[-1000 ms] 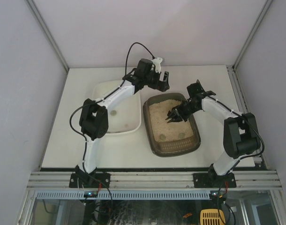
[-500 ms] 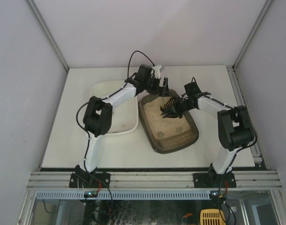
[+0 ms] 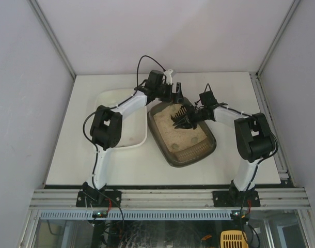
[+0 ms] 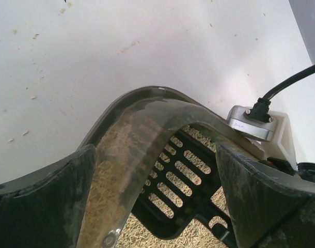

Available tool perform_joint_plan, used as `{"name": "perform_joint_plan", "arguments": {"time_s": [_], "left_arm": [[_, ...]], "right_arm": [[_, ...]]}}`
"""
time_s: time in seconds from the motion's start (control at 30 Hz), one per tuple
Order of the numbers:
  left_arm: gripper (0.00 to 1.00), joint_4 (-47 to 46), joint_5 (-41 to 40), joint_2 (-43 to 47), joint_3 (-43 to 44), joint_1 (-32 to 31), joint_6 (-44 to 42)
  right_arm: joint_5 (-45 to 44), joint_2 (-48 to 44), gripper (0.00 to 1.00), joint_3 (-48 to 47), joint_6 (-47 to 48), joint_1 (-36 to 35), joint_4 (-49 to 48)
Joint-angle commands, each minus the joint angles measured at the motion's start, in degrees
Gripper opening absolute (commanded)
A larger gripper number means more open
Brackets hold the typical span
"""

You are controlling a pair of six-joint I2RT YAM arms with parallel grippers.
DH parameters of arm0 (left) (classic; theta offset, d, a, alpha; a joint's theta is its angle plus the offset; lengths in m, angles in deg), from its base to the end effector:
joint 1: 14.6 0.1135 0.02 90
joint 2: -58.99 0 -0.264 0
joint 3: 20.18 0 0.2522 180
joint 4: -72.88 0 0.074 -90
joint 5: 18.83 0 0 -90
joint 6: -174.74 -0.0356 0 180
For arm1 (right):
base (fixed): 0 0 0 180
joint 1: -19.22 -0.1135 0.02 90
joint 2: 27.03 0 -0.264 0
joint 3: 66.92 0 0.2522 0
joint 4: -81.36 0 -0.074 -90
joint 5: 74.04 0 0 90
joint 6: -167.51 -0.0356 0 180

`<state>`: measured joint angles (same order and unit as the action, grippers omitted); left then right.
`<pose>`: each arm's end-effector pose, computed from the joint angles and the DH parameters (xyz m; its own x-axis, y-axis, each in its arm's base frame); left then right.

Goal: Clean the litter box

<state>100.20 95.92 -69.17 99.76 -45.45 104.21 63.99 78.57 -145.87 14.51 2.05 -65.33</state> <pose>0.4381 -0.2791 0.2232 -0.7232 0.0794 -0.6861 0.5485 0.6697 -0.5007 0.3413 0.1331 0.1700 -0.8682 0.3554 0.3462 0.4859 0.4679 0.7382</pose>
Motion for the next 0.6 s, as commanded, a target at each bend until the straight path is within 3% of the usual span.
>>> {"name": "perform_joint_plan", "arguments": {"time_s": [0.0,0.4,0.57], "left_arm": [[1.00,-1.7,6.2,1.9,-0.7,-2.2,4.0],[1.00,-2.3,8.8,3.6,-1.6,-1.3,6.1],[1.00,-2.5,9.2,4.3,-1.9,-0.5,7.2]], "right_arm": [[2.6,3.2,0.00,0.1,2.3,-5.3,-5.5],[1.8,1.6,0.00,0.1,22.3,-5.4,-6.6],[-2.5,-0.4,0.00,0.1,28.9,-7.3,-2.1]]}}
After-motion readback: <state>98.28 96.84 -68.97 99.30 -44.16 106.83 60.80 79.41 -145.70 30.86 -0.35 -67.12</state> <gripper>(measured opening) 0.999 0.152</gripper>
